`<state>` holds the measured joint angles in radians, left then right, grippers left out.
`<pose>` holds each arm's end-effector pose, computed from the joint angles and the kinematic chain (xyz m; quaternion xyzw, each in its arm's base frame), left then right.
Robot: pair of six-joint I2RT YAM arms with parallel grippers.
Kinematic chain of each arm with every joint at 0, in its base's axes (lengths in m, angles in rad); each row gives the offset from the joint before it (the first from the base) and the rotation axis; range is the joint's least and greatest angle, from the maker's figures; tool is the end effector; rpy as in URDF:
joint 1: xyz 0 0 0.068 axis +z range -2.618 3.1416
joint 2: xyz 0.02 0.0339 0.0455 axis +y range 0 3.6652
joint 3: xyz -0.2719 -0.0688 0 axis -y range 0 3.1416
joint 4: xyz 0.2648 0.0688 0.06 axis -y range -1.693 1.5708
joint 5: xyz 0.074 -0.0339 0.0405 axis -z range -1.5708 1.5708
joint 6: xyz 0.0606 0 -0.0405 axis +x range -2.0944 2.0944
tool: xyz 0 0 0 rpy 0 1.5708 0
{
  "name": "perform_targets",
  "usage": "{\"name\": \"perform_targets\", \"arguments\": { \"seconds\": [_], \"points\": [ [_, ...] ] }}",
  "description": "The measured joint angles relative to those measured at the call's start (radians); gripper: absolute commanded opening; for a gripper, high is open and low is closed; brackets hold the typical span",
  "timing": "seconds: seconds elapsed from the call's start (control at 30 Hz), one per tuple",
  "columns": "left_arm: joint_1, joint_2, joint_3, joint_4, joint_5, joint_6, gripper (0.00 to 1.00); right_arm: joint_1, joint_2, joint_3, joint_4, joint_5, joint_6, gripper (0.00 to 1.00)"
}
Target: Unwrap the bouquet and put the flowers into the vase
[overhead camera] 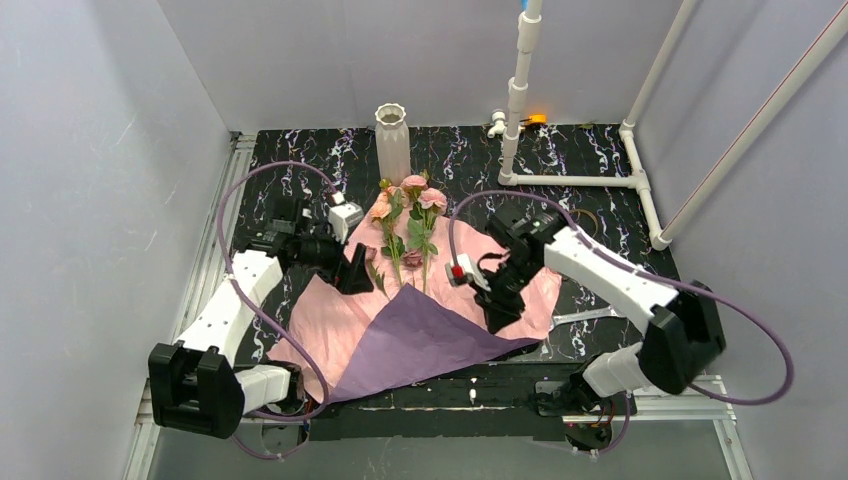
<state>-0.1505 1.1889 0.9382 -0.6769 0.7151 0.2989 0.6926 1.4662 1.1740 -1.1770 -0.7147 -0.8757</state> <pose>0.2530 -0.0786 0.2624 0.3059 0.8417 -0.3092 0.3199 0.1860 0.2059 0.2459 -0.6733 0.6499 0.3435 0.0793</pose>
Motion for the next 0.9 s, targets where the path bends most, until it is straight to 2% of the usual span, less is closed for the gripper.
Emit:
{"name": "perform_targets", "arguments": {
  "seconds": [0.03, 0.13, 0.27, 0.43, 0.57, 0.73, 0.9],
  "points": [
    [-0.004, 0.0, -0.003, 0.0, 0.001, 0.019, 0.92, 0.005, -0.034, -0.031, -0.002, 0.014, -0.032, 0.37],
    [-0.117, -0.032, -0.068, 0.021, 0.008, 0.089, 0.93, 0.027, -0.133, -0.126, -0.016, 0.068, -0.12, 0.37],
    [-0.352, -0.145, -0.174, 0.011, 0.002, 0.238, 0.92, 0.059, -0.192, -0.203, -0.023, 0.135, -0.194, 0.38],
    [-0.534, -0.225, -0.262, -0.006, -0.022, 0.387, 0.92, 0.074, -0.222, -0.236, -0.018, 0.204, -0.219, 0.61],
    [-0.656, -0.227, -0.352, -0.002, -0.085, 0.485, 0.94, 0.068, -0.24, -0.229, 0.059, 0.259, -0.095, 0.77],
    [-0.777, -0.177, -0.461, 0.053, -0.229, 0.572, 0.94, -0.029, -0.199, -0.114, 0.188, 0.28, 0.17, 0.78],
    [-0.861, -0.15, -0.468, 0.132, -0.373, 0.621, 0.95, -0.169, -0.069, 0.047, 0.311, 0.259, 0.414, 0.74]
  ]
}}
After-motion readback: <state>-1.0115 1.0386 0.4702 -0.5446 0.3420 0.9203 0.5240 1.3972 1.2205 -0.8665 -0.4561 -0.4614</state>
